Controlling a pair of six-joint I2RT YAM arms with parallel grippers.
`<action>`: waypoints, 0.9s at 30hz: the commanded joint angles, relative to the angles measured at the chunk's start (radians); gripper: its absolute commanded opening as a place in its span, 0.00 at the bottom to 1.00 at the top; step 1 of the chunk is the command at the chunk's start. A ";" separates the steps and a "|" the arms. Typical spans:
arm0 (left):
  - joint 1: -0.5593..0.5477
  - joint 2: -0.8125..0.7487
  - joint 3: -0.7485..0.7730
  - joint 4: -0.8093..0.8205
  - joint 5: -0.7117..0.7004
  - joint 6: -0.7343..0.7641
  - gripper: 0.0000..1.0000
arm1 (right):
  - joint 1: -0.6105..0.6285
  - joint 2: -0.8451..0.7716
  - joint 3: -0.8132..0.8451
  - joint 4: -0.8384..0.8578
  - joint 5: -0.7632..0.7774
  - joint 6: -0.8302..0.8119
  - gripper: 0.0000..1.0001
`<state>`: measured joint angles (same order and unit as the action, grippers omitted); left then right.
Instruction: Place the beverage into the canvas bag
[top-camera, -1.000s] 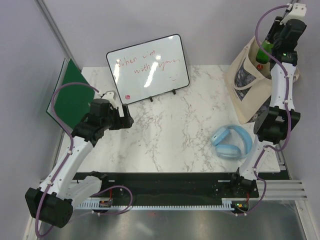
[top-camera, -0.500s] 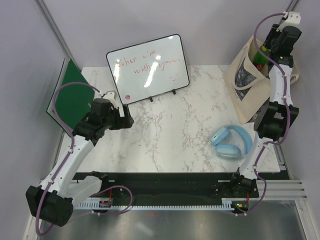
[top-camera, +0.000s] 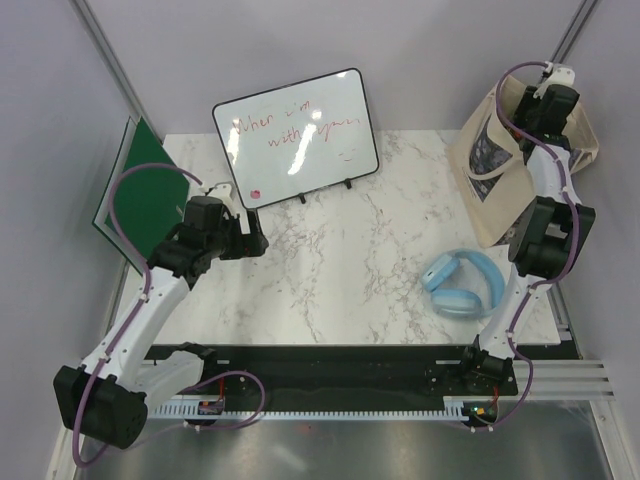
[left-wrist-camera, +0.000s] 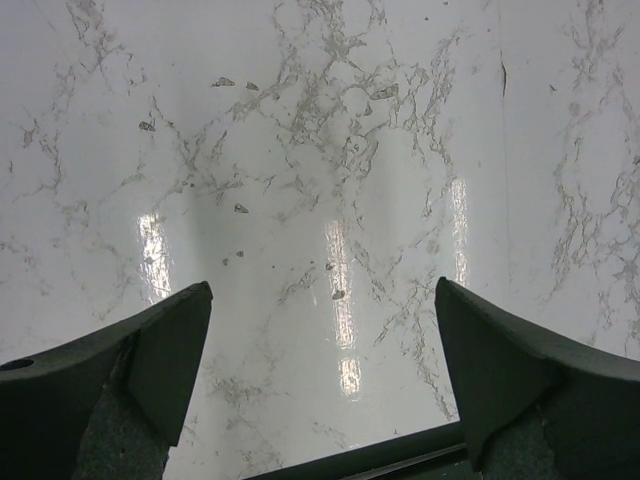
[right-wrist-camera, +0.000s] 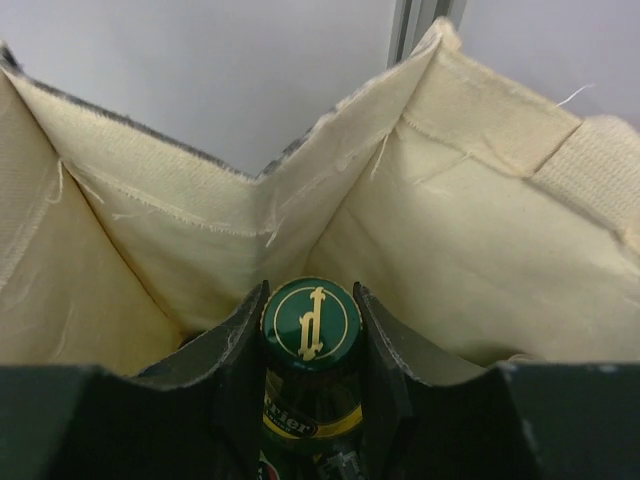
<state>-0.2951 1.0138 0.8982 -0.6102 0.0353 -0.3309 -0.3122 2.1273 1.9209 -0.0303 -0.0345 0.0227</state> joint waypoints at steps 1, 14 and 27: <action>-0.003 0.006 0.008 0.032 0.000 0.036 1.00 | -0.014 -0.050 0.044 0.234 -0.031 0.016 0.00; -0.003 0.011 0.008 0.030 0.000 0.035 1.00 | -0.099 -0.013 0.093 0.135 -0.217 -0.001 0.00; -0.003 0.017 0.011 0.030 0.008 0.036 1.00 | -0.099 -0.015 -0.017 0.116 -0.262 -0.027 0.00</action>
<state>-0.2951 1.0302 0.8982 -0.6102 0.0357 -0.3305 -0.4088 2.1387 1.9076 -0.0261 -0.2409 0.0029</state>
